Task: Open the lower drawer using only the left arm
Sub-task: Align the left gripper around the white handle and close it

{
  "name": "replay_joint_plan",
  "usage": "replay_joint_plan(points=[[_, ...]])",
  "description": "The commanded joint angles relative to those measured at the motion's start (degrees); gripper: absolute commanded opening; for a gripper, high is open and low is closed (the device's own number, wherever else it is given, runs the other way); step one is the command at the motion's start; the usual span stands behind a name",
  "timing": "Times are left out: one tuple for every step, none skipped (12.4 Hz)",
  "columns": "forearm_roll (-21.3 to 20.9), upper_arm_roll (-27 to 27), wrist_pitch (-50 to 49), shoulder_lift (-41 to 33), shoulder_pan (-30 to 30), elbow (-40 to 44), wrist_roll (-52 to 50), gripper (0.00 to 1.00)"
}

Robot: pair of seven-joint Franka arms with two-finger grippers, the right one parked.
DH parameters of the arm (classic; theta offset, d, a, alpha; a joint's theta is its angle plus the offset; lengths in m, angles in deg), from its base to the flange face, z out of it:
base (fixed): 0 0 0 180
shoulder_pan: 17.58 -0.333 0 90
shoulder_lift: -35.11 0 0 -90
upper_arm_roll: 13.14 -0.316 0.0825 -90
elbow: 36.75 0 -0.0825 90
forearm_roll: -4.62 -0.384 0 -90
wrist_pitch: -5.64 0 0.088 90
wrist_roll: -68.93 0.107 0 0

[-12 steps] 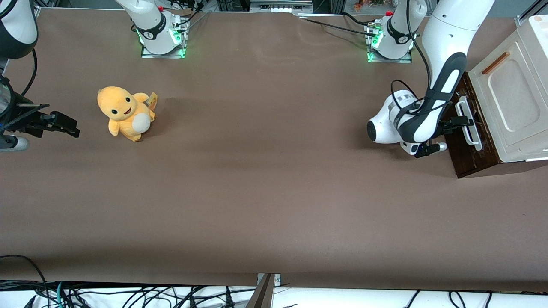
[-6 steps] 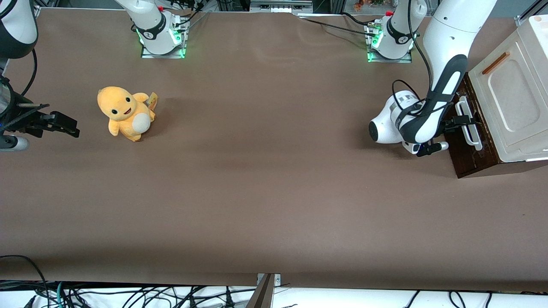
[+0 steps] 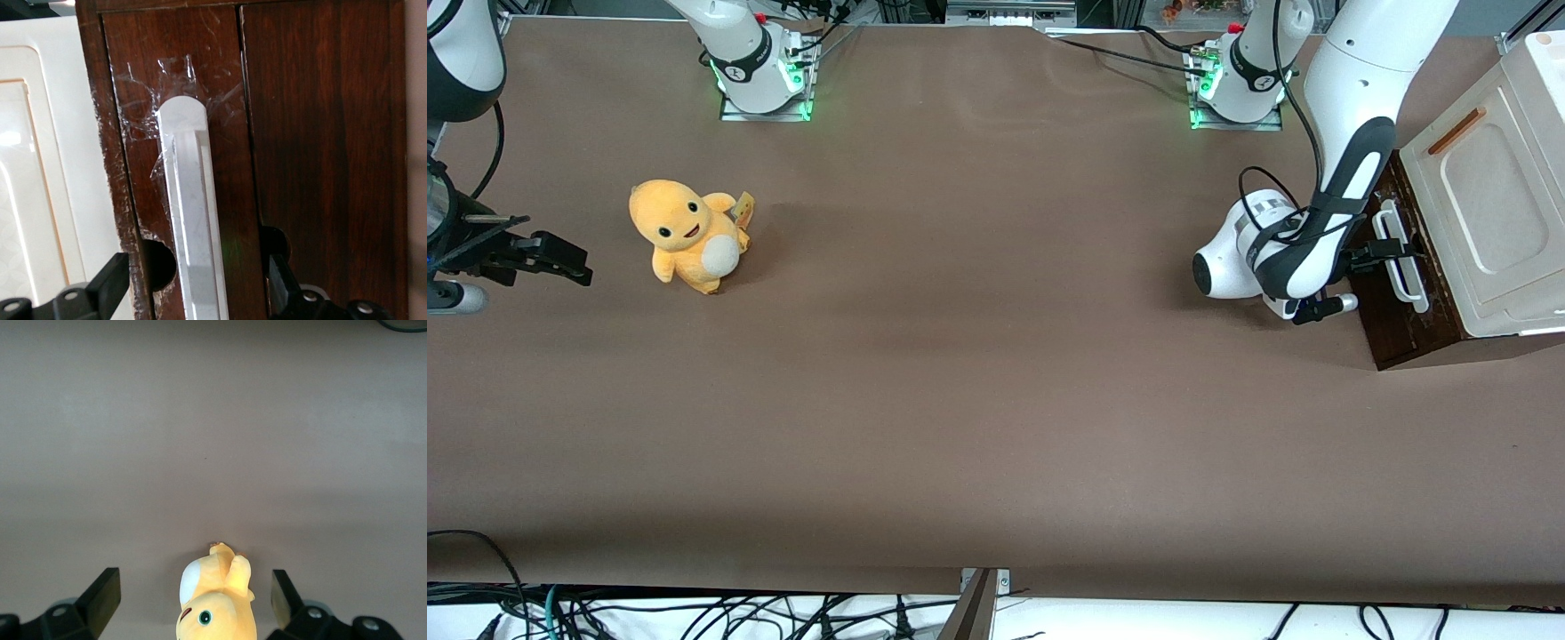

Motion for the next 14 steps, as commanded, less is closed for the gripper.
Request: replay_joint_plan(points=[[-2.2,0.33,-1.02,-0.07,-0.61,-0.51,-0.62,0.89],[-2.29,0.24,-1.02,-0.07,-0.61,-0.51,-0.62,0.84],[-2.29,0.24,-1.02,0.01,-0.7,-0.51,-0.54,0.81],[-2.9,0.24,-1.02,0.27,-0.7,-0.51,-0.54,0.81],[-2.91,0.24,-1.02,0.28,-0.7,-0.51,-0.54,0.79],[-2.99,0.24,-1.02,0.28,-0.7,-0.43,-0.54,0.78],[-2.99,0.24,-1.02,0.36,-0.7,-0.34,-0.45,0.73],[-2.91,0.24,-1.02,0.37,-0.7,-0.25,-0.45,0.66],[-2.91,0.24,-1.02,0.45,-0.7,-0.16,-0.54,0.65],[-2.91,0.24,-1.02,0.54,-0.7,-0.07,-0.54,0.58],[-2.91,0.24,-1.02,0.63,-0.7,0.01,-0.54,0.52],[-2.91,0.24,-1.02,0.63,-0.7,0.01,-0.54,0.49],[-2.91,0.24,-1.02,0.63,-0.7,0.1,-0.54,0.48],[-2.91,0.33,-1.02,0.63,-0.7,0.19,-0.54,0.43]])
